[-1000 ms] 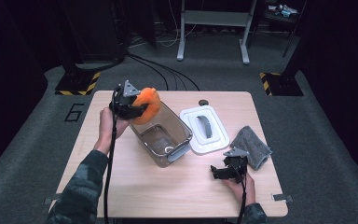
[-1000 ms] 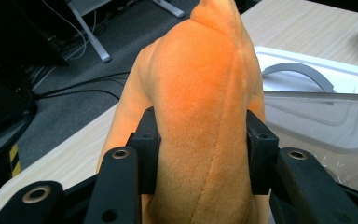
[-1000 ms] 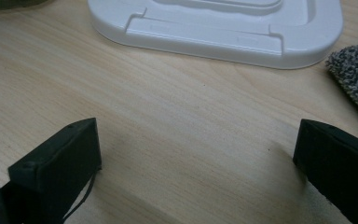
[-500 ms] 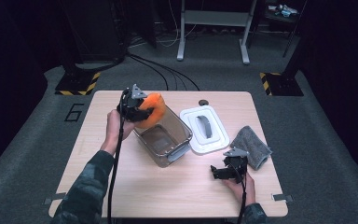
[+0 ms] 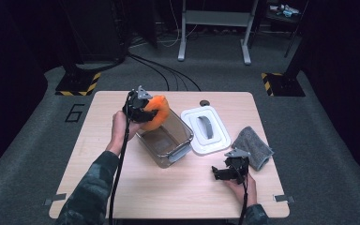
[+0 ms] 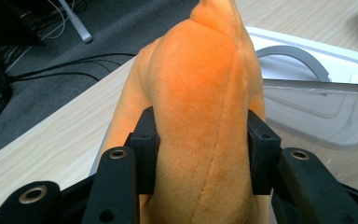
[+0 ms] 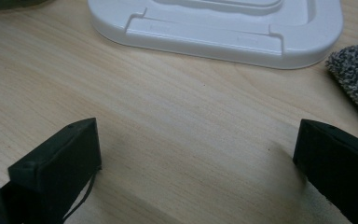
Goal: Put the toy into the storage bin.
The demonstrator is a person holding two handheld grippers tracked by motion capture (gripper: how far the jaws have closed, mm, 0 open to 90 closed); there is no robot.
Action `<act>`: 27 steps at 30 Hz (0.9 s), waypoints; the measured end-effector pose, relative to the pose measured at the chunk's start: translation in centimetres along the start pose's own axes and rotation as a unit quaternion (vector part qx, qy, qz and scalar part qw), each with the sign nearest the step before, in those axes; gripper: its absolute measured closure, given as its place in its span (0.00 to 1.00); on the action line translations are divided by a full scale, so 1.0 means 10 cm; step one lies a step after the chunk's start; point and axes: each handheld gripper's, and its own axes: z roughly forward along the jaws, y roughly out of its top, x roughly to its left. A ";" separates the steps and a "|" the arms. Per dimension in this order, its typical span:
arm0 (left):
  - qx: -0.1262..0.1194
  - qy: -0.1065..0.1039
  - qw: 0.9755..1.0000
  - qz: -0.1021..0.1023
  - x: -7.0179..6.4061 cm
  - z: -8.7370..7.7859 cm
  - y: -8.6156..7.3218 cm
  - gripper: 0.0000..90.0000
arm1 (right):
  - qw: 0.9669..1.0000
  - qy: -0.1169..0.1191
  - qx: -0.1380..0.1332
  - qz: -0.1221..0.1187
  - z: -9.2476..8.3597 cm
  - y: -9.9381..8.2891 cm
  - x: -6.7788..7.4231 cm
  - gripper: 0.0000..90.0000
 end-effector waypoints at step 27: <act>0.020 -0.002 1.000 -0.010 0.01 0.05 -0.08 0.63 | 1.000 0.000 0.000 0.000 0.00 0.00 0.00 0.00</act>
